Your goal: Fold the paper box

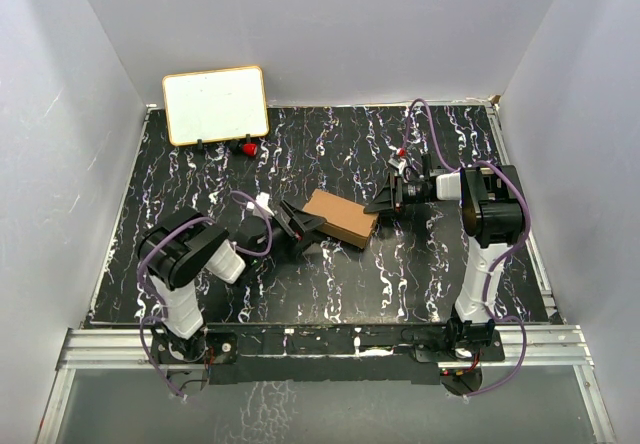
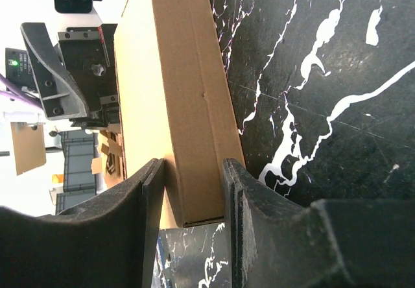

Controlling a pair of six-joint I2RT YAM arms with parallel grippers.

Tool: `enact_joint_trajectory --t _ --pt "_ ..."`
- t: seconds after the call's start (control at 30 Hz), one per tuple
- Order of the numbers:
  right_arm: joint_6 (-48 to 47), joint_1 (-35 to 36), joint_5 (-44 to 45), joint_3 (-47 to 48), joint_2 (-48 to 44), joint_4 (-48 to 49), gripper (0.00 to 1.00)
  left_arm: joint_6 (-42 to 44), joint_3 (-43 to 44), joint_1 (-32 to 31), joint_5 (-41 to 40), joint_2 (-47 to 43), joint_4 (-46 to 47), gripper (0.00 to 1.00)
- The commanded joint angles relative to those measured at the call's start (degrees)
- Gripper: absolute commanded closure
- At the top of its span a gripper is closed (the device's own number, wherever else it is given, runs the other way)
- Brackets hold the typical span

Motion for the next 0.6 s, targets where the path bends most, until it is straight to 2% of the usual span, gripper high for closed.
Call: enact_joint_trajectory --t 0.0,0.33,0.57 --pt "-0.3 0.2 4.4 -1.4 2.1 1.4 0.61 -3.0 0.3 -1.2 -6.0 3.1 6.4 0.03" --pt "0.6 0.2 3.9 -1.5 3.3 1.8 0.62 -3.4 3.5 -4.1 -15.8 4.2 1.3 0.08" --pt "0.1 0.2 3.9 -1.3 2.7 1.6 0.61 -4.2 7.4 -4.7 -17.0 5.9 -0.5 0.24"
